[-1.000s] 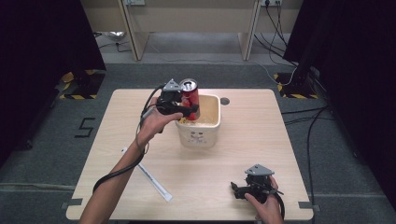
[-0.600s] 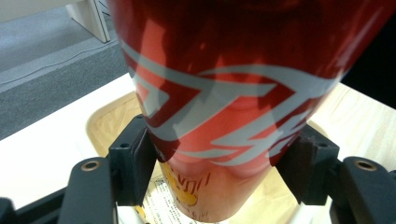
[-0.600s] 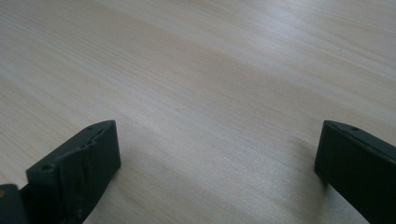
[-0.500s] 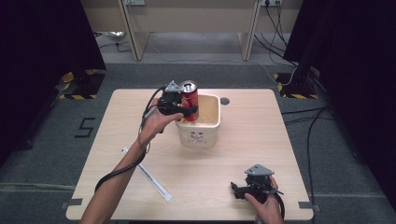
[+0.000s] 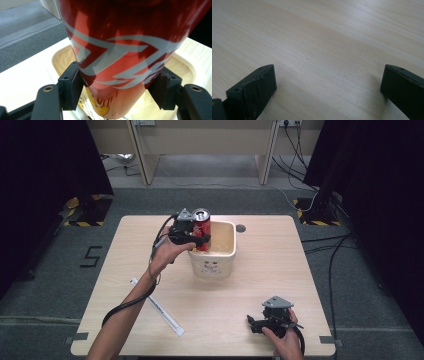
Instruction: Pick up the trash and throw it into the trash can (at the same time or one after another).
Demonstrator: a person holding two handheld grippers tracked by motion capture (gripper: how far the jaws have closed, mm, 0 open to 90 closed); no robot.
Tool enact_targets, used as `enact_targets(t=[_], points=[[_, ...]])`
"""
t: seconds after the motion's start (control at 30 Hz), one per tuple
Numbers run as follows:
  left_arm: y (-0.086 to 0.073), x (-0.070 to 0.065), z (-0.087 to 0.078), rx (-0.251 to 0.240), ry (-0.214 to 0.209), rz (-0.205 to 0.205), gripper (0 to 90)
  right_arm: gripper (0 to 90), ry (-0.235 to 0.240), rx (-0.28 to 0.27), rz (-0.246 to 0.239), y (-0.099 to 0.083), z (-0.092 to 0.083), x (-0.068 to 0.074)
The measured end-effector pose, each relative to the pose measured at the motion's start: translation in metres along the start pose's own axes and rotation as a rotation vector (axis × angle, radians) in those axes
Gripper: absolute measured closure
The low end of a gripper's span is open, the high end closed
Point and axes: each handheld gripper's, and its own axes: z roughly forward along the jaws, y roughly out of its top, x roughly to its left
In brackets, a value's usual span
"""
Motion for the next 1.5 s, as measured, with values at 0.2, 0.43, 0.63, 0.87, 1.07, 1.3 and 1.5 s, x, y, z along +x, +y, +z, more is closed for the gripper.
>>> enact_targets(t=[0.2,0.43,0.63,0.87,1.07,1.3,1.5], points=[[-0.004,0.002,0.002,0.007,0.002,-0.003,33.4,0.4,0.0,0.0,0.0,0.0,0.0,0.0],[-0.008,0.004,0.002,0.012,0.008,-0.007,33.3,0.4,0.001,0.001,0.0,0.0,0.0,0.0],[-0.008,0.005,0.002,0.013,0.01,-0.001,33.2,0.4,0.0,0.0,0.0,0.0,0.0,0.0],[-0.009,0.004,0.003,0.013,0.015,0.008,32.9,0.4,0.0,0.0,0.0,0.0,0.0,0.0],[-0.009,0.003,0.003,0.008,0.011,0.013,32.1,0.5,0.002,-0.001,-0.005,0.0,0.0,0.0],[-0.01,0.001,0.004,0.018,0.009,0.025,32.9,0.5,0.005,0.0,-0.006,0.0,0.0,0.0],[-0.011,0.0,0.004,0.019,0.005,0.023,32.9,0.4,0.005,-0.001,-0.01,0.0,0.0,0.0]])
